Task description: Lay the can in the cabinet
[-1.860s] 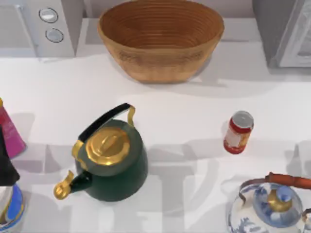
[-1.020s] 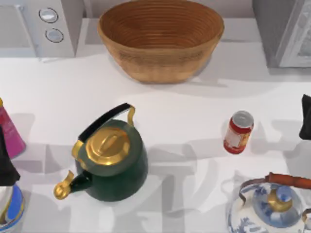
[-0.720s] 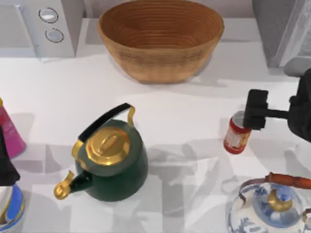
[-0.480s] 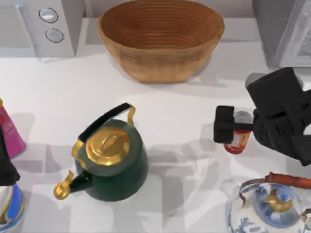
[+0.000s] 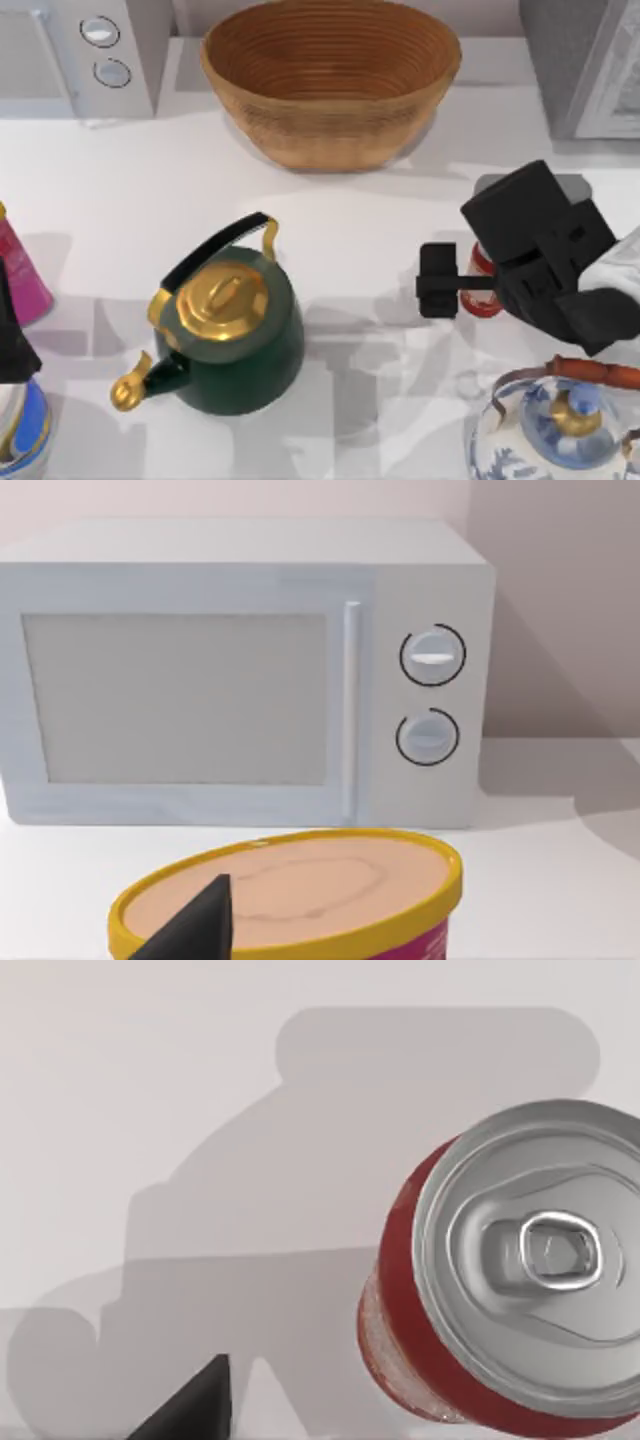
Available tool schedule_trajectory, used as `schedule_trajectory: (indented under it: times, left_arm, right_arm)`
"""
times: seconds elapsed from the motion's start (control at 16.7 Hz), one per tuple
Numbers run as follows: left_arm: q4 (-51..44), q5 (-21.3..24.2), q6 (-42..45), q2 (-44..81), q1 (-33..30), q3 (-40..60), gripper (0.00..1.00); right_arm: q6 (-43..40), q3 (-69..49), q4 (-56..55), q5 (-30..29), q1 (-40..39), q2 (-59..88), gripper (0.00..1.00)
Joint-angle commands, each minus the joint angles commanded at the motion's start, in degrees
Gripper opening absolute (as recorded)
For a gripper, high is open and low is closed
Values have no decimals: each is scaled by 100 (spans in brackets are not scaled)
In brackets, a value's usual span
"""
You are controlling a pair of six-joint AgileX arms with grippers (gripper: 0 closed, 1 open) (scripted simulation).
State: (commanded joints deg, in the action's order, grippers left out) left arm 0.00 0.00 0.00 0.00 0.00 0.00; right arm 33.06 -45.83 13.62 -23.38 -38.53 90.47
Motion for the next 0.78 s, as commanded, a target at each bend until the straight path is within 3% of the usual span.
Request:
schedule_trajectory:
  times: [0.78]
  left_arm:
    - [0, 0, 0, 0, 0, 0, 100]
  right_arm:
    - [-393, -278, -1188, 230, 453, 1331, 100]
